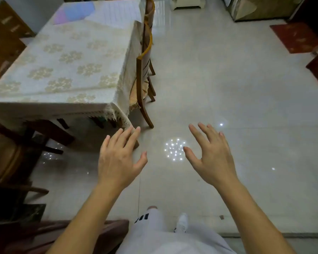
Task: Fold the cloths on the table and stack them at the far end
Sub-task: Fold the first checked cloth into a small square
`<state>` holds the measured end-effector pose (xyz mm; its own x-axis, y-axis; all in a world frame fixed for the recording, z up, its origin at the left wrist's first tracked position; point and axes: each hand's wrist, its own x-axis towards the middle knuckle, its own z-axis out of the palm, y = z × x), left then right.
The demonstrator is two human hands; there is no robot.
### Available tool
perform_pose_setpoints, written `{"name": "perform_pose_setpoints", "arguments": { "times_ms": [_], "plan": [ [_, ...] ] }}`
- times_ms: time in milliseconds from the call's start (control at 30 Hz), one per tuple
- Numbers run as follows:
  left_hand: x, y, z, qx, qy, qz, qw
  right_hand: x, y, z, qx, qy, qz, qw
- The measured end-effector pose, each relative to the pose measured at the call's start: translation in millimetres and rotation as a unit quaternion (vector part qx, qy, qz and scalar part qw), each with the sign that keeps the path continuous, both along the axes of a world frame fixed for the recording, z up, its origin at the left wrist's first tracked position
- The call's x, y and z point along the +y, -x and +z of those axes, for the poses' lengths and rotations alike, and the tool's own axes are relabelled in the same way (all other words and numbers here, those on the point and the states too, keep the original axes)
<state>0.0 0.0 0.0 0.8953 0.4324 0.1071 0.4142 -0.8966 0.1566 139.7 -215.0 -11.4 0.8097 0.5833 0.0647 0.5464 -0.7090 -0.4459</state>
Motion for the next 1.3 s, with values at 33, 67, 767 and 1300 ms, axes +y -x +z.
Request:
{"name": "perform_pose_setpoints", "arguments": {
  "times_ms": [33,67,767,1300],
  "plan": [
    [1,-2,1,0.005,0.006,-0.003,1.000,2,-2,0,0.005,-0.001,0.000,1.000],
    [1,-5,1,0.002,0.004,0.000,1.000,4,-5,1,0.006,0.001,-0.004,1.000],
    [179,-157,-16,-0.003,0.002,-0.017,1.000,168,-152,-12,-0.024,0.012,-0.032,0.999],
    [241,-258,-23,-0.024,0.043,-0.071,0.996,208,-220,-17,-0.029,0.021,-0.096,0.995]
  ]
}}
